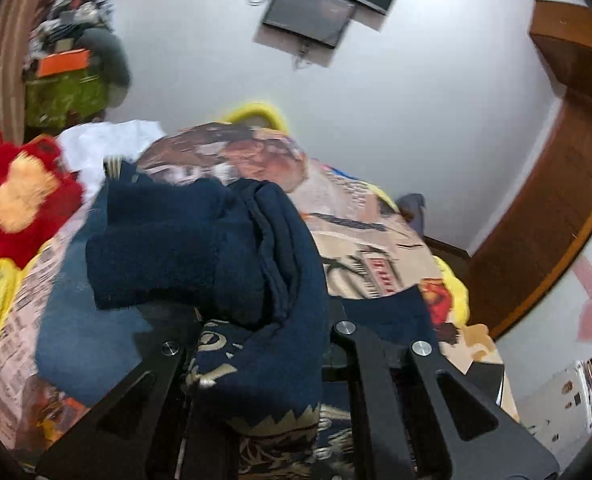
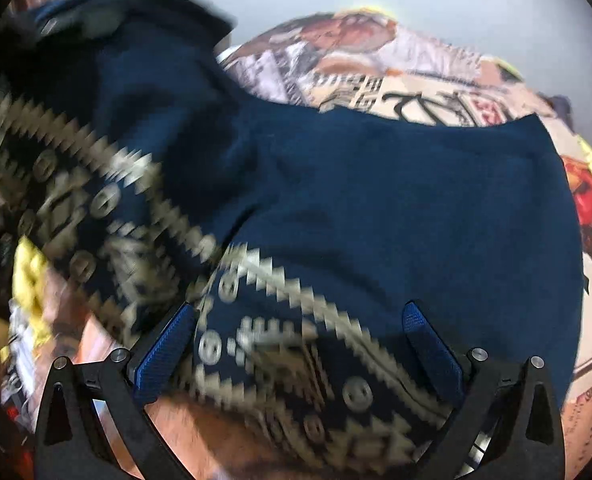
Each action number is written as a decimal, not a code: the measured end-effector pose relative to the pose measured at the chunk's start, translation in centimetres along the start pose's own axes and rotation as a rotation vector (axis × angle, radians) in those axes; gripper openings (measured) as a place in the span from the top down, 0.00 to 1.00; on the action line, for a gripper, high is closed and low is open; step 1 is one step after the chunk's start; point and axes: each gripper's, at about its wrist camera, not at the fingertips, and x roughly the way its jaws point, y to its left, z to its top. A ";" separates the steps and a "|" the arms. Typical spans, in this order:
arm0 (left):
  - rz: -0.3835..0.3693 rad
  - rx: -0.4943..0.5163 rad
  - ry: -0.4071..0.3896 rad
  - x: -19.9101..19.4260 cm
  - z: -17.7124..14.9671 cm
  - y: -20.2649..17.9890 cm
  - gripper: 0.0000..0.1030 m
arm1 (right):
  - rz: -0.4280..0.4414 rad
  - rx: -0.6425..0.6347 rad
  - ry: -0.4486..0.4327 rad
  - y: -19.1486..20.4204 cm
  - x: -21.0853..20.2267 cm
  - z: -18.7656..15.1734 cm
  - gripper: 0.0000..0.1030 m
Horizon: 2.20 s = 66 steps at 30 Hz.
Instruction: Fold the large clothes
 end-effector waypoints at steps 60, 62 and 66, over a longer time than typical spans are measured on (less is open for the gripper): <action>0.112 0.518 0.342 0.0 -11.9 -2.5 0.14 | -0.146 0.302 -0.024 -17.8 -12.0 -11.0 0.00; 0.143 0.542 0.327 -0.3 -11.9 -2.1 0.14 | -0.239 0.308 -0.026 -18.4 -13.1 -11.1 0.00; 0.124 0.519 0.282 -1.2 -9.6 -2.0 0.14 | -0.175 0.302 -0.084 -18.6 -15.5 -10.3 0.00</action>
